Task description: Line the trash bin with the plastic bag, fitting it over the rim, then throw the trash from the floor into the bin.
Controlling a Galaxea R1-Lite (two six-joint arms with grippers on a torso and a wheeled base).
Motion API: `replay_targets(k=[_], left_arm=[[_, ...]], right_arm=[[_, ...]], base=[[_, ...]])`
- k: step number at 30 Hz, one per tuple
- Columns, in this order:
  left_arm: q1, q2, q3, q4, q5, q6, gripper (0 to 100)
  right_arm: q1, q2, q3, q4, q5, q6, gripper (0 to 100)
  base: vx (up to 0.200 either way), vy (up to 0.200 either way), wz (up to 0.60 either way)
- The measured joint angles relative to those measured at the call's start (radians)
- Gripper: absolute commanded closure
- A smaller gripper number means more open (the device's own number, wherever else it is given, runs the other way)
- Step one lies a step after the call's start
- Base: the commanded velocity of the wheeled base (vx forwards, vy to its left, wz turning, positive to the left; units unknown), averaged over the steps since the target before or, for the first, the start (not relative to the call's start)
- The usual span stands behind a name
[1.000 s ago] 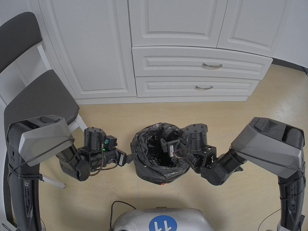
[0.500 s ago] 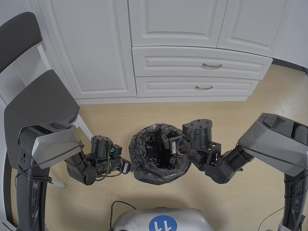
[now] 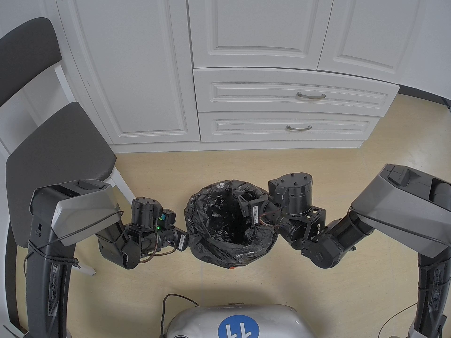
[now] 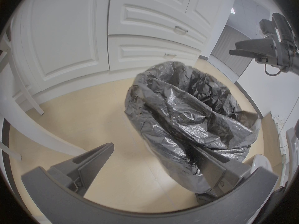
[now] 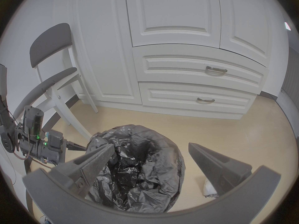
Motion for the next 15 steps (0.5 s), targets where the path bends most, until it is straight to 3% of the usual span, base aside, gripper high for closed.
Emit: replay_targets(k=[9, 15], left_arm=[[0.004, -0.032, 0.025, -0.025, -0.001, 0.000, 0], [0.026, -0.087, 0.053, 0.086, -0.005, 0.018, 0]], right_arm=[[0.000, -0.016, 0.013, -0.001, 0.000, -0.004, 0], [0.003, -0.037, 0.037, 0.000, 0.000, -0.019, 0]], base=[[0.000, 0.000, 0.00], [0.000, 0.000, 0.00]])
